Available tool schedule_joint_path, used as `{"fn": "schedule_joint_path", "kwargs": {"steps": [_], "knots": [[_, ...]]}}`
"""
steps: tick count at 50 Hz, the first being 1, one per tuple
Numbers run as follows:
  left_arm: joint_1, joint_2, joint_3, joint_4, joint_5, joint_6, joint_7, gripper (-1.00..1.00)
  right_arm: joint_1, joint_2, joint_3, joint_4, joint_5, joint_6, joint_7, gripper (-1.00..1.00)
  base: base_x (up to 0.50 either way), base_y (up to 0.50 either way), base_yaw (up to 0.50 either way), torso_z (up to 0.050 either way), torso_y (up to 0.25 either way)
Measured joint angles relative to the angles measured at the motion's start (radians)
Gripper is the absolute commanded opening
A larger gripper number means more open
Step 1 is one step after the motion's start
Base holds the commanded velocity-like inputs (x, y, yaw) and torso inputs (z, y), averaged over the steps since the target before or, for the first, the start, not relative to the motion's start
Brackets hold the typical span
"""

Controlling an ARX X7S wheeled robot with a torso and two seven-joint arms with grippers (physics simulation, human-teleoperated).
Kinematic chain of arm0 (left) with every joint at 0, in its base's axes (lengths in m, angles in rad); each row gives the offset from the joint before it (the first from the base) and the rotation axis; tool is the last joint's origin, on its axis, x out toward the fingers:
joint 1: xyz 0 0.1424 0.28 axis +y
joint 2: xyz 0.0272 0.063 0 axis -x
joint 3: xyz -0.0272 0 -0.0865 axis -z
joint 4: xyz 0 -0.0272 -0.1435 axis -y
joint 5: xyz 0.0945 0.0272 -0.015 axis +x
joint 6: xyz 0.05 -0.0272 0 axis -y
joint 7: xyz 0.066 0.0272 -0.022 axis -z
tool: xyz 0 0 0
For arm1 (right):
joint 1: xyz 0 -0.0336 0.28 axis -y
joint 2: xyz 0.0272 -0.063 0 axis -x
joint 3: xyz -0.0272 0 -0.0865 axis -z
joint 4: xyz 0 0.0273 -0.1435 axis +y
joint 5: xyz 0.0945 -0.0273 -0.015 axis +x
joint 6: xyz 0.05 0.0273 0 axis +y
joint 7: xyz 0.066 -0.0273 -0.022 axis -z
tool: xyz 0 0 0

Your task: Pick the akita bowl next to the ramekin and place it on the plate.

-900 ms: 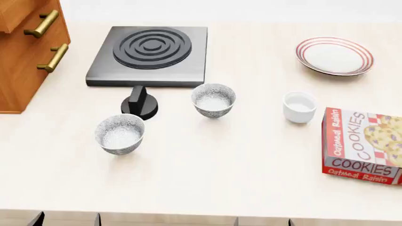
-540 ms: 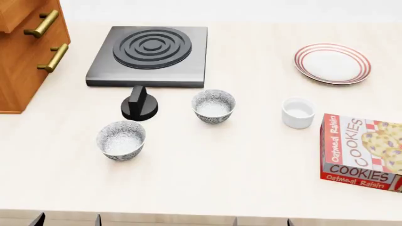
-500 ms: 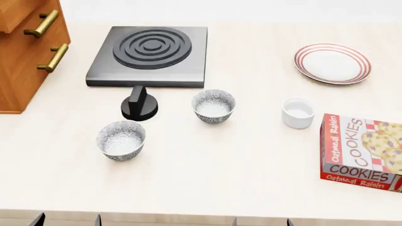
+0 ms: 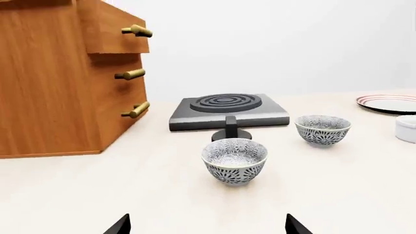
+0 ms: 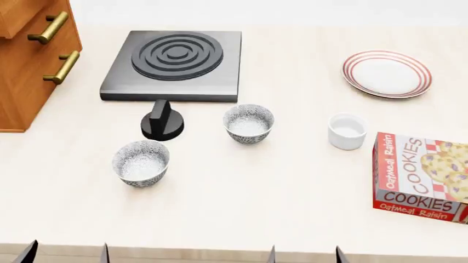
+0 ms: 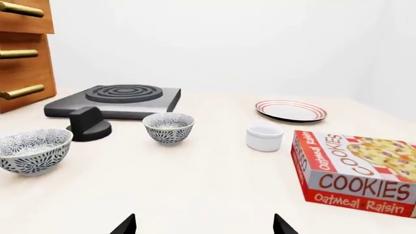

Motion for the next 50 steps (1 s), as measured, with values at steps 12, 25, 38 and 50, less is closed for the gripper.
{"fn": "schedule_joint_path", "kwargs": {"steps": [12, 25, 38, 50], "knots": [[0.011, -0.033, 0.026, 0.138, 0.024, -0.083, -0.013, 1.0, -0.002, 0.021, -0.018, -0.154, 0.001, 0.116, 0.029, 1.0, 0.0, 0.0, 0.0, 0.0, 0.0], [0.008, -0.064, 0.037, 0.312, 0.024, -0.219, -0.008, 1.0, 0.011, 0.045, -0.036, -0.362, 0.018, 0.285, 0.046, 1.0, 0.0, 0.0, 0.0, 0.0, 0.0], [-0.008, -0.092, 0.04, 0.471, 0.014, -0.356, -0.001, 1.0, 0.038, 0.068, -0.049, -0.522, 0.032, 0.442, 0.058, 1.0, 0.0, 0.0, 0.0, 0.0, 0.0], [-0.016, -0.117, 0.025, 0.632, -0.018, -0.491, 0.012, 1.0, 0.066, 0.08, -0.051, -0.672, 0.059, 0.589, 0.067, 1.0, 0.0, 0.0, 0.0, 0.0, 0.0]]}}
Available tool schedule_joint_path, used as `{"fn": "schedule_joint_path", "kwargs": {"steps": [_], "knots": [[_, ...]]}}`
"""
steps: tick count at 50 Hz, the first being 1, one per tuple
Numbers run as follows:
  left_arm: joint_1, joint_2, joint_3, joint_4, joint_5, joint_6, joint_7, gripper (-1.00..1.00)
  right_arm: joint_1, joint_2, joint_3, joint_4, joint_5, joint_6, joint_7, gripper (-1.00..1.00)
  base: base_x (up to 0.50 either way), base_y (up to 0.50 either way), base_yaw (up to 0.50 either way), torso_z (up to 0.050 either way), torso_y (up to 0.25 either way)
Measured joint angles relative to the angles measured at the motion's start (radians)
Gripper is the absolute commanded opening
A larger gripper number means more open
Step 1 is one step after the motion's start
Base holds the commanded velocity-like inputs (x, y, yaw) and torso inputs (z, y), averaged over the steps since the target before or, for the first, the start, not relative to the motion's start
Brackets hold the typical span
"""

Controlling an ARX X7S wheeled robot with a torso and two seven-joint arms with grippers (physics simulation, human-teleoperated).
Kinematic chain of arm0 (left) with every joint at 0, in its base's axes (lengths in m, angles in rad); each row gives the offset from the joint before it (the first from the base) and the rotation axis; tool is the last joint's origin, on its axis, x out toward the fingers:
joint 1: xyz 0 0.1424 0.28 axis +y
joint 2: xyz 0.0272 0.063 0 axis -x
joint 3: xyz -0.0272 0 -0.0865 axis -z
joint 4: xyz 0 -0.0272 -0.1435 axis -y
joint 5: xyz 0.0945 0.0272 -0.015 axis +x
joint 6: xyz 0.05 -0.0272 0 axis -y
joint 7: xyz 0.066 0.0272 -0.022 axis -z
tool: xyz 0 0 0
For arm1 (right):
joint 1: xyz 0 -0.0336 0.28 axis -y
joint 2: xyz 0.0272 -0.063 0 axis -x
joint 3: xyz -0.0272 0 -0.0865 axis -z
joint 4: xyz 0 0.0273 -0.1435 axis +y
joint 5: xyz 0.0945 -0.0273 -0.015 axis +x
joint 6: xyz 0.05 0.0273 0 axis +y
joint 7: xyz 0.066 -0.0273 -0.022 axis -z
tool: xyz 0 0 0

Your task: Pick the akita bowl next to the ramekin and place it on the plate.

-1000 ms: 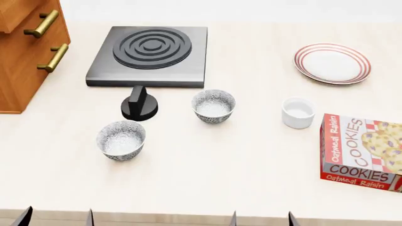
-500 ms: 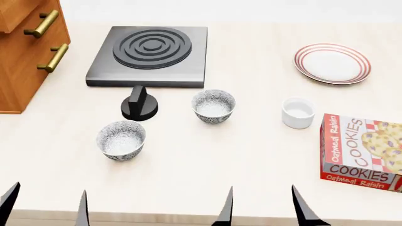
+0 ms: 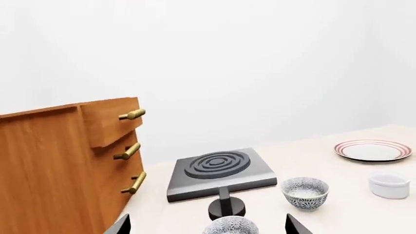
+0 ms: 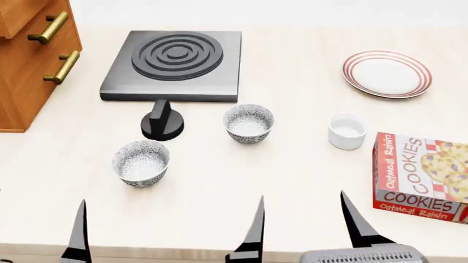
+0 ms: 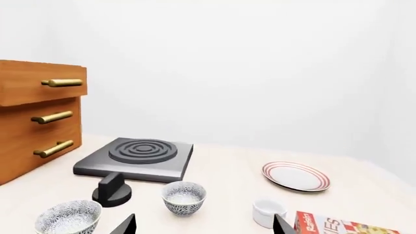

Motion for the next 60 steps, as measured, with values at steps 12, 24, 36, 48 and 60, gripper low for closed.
{"fn": "schedule_joint_path", "kwargs": {"steps": [12, 24, 36, 48, 60], "knots": [[-0.046, -0.025, -0.011, 0.158, -0.027, -0.167, 0.01, 1.0, 0.043, 0.008, -0.001, -0.136, 0.026, 0.153, 0.015, 1.0, 0.0, 0.0, 0.0, 0.0, 0.0], [-0.129, -0.157, 0.014, 0.272, -0.223, -0.27, -0.158, 1.0, 0.109, 0.081, -0.015, -0.222, 0.155, 0.245, 0.133, 1.0, 0.0, 0.0, 0.0, 0.0, 0.0], [-0.364, -0.54, 0.282, 0.309, -0.611, -0.106, -0.624, 1.0, 0.231, 0.314, -0.118, -0.248, 0.491, 0.183, 0.482, 1.0, 0.0, 0.0, 0.0, 0.0, 0.0], [-0.591, -0.77, 0.577, 0.32, -0.765, 0.077, -0.889, 1.0, 0.349, 0.486, -0.26, -0.255, 0.674, 0.076, 0.719, 1.0, 0.0, 0.0, 0.0, 0.0, 0.0], [-0.746, -0.872, 0.787, 0.317, -0.804, 0.19, -1.019, 1.0, 0.393, 0.569, -0.338, -0.248, 0.72, -0.007, 0.814, 1.0, 0.0, 0.0, 0.0, 0.0, 0.0]]}}
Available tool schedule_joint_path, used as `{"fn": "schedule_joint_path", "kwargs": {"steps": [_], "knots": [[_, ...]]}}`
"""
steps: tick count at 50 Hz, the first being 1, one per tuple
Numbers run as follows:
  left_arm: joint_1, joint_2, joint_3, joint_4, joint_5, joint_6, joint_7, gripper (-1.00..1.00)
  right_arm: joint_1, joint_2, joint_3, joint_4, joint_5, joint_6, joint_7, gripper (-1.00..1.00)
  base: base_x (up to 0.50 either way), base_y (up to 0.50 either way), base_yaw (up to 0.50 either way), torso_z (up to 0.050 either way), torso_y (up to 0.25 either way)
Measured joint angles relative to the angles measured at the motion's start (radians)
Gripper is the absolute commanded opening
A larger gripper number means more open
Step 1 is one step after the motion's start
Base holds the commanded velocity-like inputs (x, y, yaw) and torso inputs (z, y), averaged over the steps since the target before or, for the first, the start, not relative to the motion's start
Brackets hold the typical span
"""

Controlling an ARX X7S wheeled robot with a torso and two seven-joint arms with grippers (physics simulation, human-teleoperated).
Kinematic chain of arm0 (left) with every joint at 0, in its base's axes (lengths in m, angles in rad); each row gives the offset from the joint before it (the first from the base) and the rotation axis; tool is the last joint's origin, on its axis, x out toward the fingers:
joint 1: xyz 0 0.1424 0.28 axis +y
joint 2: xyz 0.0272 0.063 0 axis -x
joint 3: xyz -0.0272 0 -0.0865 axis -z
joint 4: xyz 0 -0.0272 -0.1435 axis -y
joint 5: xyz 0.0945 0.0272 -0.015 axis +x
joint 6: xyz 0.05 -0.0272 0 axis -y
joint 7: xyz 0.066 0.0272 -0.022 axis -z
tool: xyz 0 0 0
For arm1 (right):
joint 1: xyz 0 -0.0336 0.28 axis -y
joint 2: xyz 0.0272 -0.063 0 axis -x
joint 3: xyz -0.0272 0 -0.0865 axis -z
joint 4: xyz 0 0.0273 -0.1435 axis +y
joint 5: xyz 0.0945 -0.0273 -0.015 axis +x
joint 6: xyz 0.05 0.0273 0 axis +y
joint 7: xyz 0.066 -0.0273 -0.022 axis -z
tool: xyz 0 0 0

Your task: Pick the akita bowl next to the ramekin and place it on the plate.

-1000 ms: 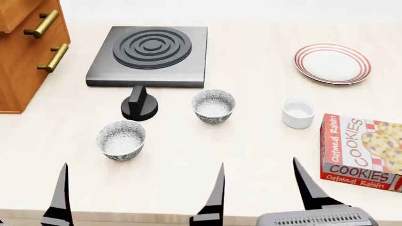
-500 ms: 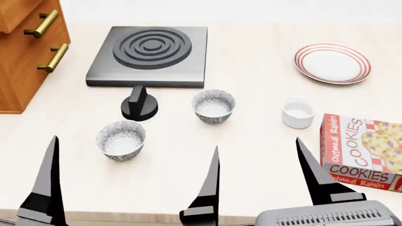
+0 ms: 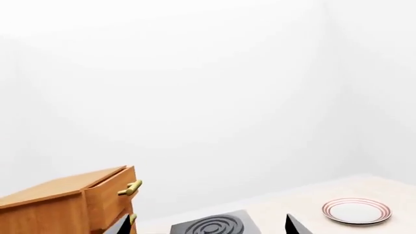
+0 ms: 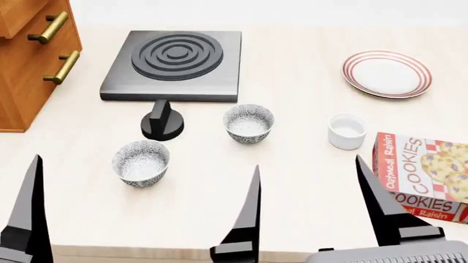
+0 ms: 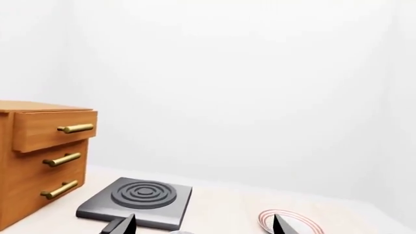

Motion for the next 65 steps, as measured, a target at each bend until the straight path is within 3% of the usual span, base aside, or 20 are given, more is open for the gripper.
{"fn": "schedule_joint_path", "kwargs": {"steps": [17, 65], "knots": [[-0.067, -0.046, 0.089, -0.009, -0.008, 0.067, -0.062, 1.0, 0.02, 0.052, -0.05, 0.003, 0.004, -0.07, 0.053, 1.0, 0.0, 0.0, 0.0, 0.0, 0.0], [-0.115, -0.067, 0.147, -0.009, -0.01, 0.093, -0.097, 1.0, 0.035, 0.104, -0.111, 0.018, 0.007, -0.155, 0.093, 1.0, 0.13, 0.0, 0.0, 0.0, 0.0]]}}
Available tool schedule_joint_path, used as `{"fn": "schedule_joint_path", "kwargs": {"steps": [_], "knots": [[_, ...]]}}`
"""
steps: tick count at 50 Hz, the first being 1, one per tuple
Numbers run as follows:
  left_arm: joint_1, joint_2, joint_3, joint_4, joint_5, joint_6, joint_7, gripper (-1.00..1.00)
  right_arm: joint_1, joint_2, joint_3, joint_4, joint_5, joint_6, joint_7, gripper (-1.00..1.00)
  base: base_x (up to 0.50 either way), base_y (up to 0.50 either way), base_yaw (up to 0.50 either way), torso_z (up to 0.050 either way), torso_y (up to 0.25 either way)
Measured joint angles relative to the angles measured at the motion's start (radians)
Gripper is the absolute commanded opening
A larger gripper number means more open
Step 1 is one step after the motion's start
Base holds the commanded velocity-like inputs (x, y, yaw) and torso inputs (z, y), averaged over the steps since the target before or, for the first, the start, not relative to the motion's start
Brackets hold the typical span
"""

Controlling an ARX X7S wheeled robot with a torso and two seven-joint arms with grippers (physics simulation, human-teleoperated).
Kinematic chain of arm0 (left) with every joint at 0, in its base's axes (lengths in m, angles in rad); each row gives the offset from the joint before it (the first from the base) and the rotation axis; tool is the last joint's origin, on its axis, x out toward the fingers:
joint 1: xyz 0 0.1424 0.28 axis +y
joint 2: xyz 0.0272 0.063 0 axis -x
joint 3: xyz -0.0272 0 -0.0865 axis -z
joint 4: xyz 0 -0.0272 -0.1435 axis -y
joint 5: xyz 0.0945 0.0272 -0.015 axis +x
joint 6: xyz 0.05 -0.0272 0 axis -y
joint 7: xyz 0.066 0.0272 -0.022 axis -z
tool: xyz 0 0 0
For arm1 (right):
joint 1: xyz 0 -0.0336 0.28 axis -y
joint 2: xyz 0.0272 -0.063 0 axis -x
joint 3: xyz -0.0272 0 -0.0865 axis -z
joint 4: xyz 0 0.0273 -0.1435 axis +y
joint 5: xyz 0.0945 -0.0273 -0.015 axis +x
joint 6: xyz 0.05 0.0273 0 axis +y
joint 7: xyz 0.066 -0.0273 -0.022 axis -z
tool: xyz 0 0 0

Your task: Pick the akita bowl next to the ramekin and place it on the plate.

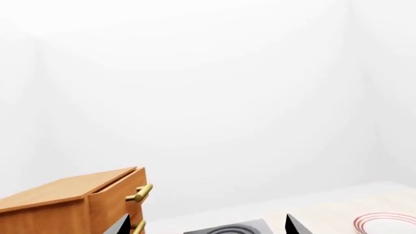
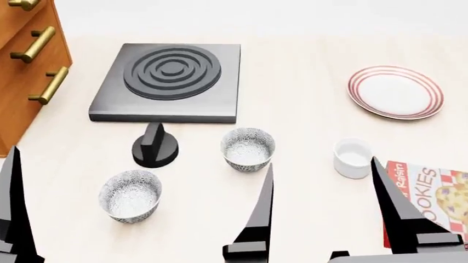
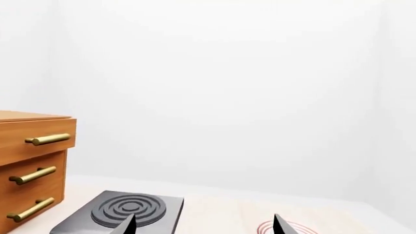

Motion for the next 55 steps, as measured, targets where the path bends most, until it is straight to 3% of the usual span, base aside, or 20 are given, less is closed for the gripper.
{"fn": "schedule_joint_path", "kwargs": {"steps": [55], "knots": [[-0.032, -0.005, 0.046, -0.006, 0.004, 0.018, -0.013, 1.0, 0.006, 0.02, -0.039, 0.018, -0.011, -0.037, 0.008, 1.0, 0.14, 0.0, 0.0, 0.0, 0.0]]}}
